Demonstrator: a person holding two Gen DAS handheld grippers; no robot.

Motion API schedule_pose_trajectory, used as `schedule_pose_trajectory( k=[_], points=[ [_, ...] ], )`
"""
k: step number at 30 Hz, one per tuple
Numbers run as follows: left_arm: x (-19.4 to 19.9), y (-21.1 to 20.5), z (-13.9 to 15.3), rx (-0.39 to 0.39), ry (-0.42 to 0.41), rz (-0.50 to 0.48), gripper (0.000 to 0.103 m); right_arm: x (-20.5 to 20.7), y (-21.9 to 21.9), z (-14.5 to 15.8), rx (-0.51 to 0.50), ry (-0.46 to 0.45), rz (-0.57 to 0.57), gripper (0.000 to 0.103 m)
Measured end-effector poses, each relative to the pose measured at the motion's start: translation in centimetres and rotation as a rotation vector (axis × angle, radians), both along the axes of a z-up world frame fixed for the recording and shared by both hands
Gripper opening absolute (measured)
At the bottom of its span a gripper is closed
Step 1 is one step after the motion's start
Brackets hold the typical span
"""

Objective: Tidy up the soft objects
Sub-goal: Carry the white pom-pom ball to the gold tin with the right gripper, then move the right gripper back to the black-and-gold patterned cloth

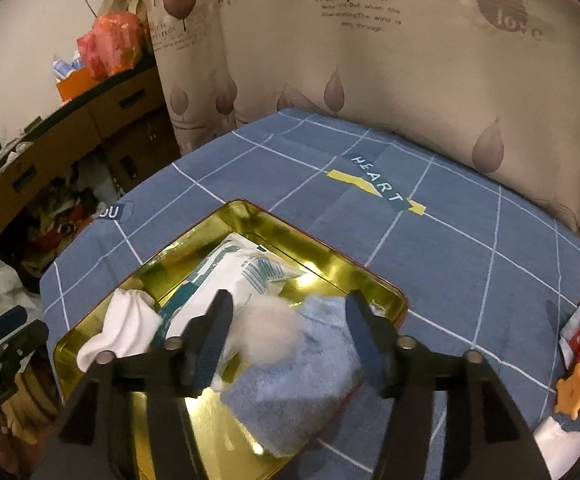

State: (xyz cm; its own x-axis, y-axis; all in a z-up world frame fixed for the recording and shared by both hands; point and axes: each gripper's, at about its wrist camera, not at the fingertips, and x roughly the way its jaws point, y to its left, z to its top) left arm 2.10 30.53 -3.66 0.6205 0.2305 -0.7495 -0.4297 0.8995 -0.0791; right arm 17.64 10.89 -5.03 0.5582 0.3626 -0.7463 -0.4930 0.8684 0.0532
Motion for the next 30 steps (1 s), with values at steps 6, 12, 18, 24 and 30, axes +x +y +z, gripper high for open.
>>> schedule_pose_trajectory(
  k=[6,12,18,24,30],
  points=[
    [0.3,-0.6,-0.2,-0.010,0.010,-0.032,0.058,-2.6,-3.5,-0.3,0.045,-0.002,-0.030,0.057],
    [0.3,-1.1,-0.4,0.013,0.019,-0.044,0.058,-5.8,-9.3,-0.2,0.089,-0.001,-0.104,0.057],
    [0.3,-1.4,-0.5,0.030,0.028,-0.048,0.058,-7.6,-16.7,0.2,0.081,-0.033,-0.238,0.057],
    [0.4,-1.5,-0.7,0.044,0.034,-0.048,0.058,-8.0,-25.3,-1.0,0.032,-0.030,-0.431,0.057],
    [0.4,-2.0,-0.9,0.070,0.037,-0.059,0.058,-7.9,-32.2,-2.9,-0.001,0.014,-0.592,0.057]
  ],
)
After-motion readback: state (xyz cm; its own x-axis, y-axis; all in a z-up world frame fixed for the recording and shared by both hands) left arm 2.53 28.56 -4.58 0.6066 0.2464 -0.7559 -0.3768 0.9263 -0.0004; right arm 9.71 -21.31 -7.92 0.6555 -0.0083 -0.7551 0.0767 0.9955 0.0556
